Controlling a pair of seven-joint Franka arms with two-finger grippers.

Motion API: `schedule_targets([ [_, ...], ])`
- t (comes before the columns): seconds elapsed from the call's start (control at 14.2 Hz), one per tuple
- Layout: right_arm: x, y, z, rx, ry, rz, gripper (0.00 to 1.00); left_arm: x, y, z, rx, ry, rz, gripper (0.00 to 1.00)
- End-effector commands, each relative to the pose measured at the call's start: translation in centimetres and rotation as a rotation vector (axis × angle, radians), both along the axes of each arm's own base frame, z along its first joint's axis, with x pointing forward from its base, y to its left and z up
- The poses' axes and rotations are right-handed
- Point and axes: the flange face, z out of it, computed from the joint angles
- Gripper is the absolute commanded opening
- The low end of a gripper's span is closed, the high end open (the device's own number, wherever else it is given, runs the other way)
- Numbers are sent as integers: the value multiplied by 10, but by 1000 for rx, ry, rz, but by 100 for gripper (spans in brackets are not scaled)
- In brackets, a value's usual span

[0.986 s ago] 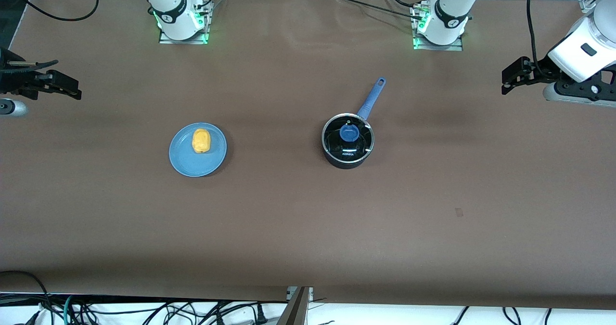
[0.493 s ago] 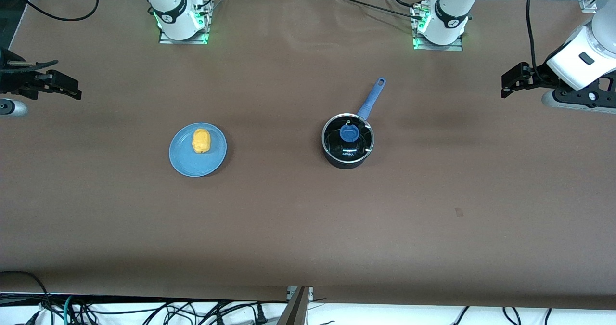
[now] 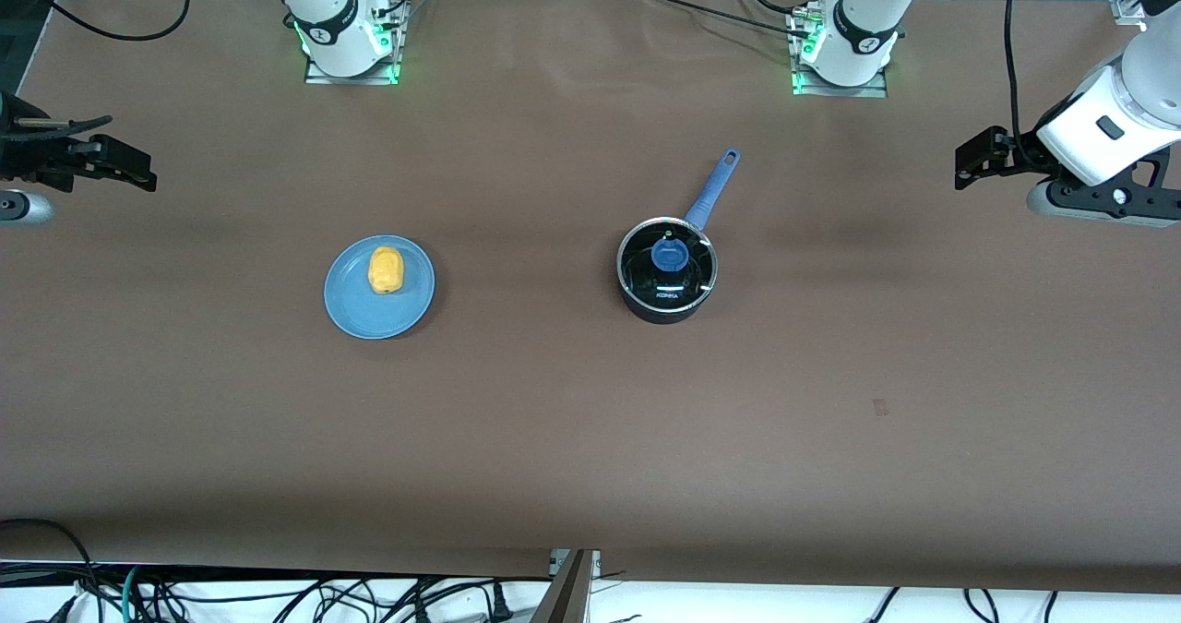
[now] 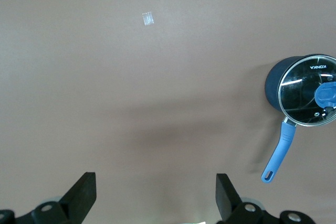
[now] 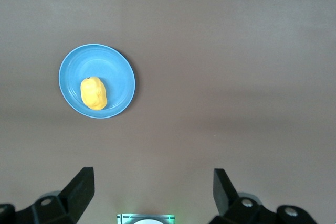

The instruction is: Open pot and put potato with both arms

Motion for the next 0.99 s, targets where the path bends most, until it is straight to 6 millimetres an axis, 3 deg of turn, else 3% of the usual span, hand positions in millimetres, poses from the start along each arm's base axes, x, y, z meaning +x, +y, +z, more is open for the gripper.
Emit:
schedule_targets([
  [0.0,3,-1,5,16,-9,9,100,-1,2,5,0,6,-15,100],
  [0.28,5,1,6,19,-26,6,100,-1,-2,-1,-14,19,-3,100],
  [0.49,10,2,-8,20,-2,5,100,5,-23,-18,-81,59,70,100],
  [0.56,13,3,-13,21,4,6,100,9,-37,-29,-101,81,103,100],
  [0.92,30,8,-58,25,81,28,100,22,-151,-82,-119,89,259,100],
])
